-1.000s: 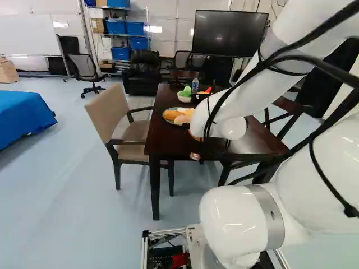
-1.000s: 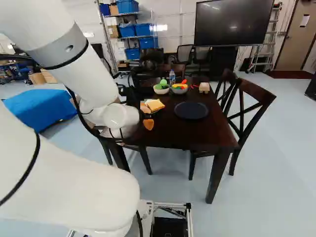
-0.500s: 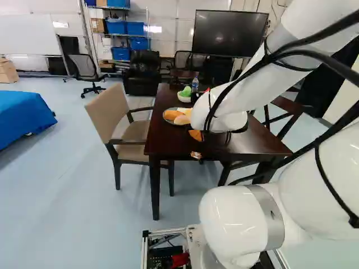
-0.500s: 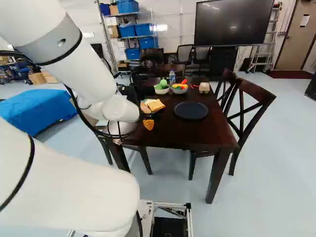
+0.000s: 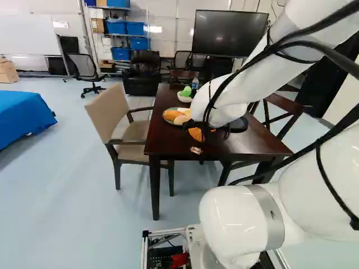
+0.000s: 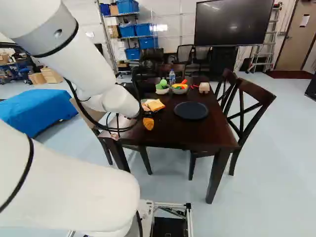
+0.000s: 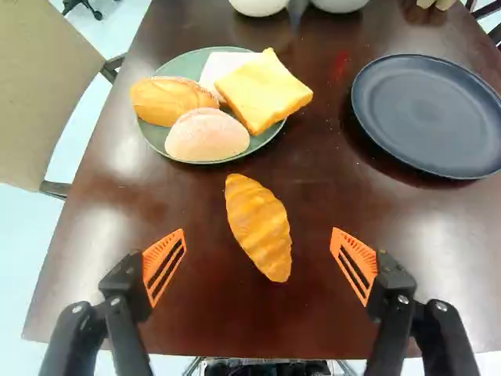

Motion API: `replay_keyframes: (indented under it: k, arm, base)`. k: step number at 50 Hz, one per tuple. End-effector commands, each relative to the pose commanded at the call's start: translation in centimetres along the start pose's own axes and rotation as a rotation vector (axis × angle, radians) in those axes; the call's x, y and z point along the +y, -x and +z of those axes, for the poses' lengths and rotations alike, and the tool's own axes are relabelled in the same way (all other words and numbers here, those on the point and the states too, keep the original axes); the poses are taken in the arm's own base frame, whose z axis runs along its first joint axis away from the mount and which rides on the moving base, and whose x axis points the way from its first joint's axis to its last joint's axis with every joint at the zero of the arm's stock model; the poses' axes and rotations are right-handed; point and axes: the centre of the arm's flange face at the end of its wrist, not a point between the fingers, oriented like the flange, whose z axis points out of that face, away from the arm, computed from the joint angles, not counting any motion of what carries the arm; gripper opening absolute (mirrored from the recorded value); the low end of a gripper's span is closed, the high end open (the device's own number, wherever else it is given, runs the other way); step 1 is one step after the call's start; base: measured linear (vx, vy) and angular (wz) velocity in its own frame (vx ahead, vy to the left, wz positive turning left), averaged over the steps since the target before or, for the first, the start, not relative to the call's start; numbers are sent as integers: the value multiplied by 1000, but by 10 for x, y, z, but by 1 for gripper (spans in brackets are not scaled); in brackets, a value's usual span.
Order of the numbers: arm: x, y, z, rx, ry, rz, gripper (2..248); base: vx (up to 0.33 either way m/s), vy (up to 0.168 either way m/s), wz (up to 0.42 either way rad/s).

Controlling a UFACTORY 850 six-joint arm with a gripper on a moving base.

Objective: Move the croissant to the empty plate

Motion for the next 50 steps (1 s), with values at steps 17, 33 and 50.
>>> replay_keyframes:
  k: [17,33,50]
  arm:
    - [-5,-13,-6,-82,-9,-1,247]
    - [-10,-30,-9,-157,-18,-11,247]
    - [-12,-54,-12,-214,-18,-26,247]
  base:
    - [0,0,0]
    - [0,0,0]
    - [0,0,0]
